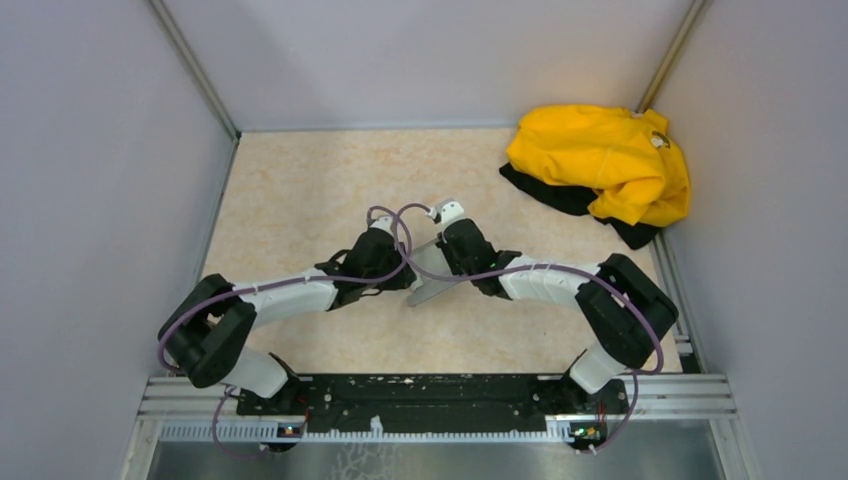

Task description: Fold the paper box

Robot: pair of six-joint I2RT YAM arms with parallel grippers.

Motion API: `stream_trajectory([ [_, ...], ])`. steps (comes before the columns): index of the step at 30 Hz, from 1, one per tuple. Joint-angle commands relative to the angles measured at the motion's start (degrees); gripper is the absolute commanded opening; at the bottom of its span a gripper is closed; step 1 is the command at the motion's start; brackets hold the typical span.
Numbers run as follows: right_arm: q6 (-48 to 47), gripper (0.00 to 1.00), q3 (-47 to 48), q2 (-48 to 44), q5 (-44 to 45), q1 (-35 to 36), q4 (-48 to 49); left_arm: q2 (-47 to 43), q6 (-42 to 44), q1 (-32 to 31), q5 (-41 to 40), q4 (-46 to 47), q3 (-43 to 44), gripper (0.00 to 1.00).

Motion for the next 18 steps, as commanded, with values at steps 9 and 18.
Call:
stream_trajectory([
  [9, 0.19, 0.1, -2.02, -4.66, 0.12, 3.69, 6.83, 2.27, 0.26, -0.39, -7.64, -7.07, 2.82, 0.27],
  [18, 0.21, 0.1, -4.88, -6.27, 0.49, 5.57, 8.81, 2.57, 1.13, -1.23, -14.94, -8.74, 3.8, 0.19],
])
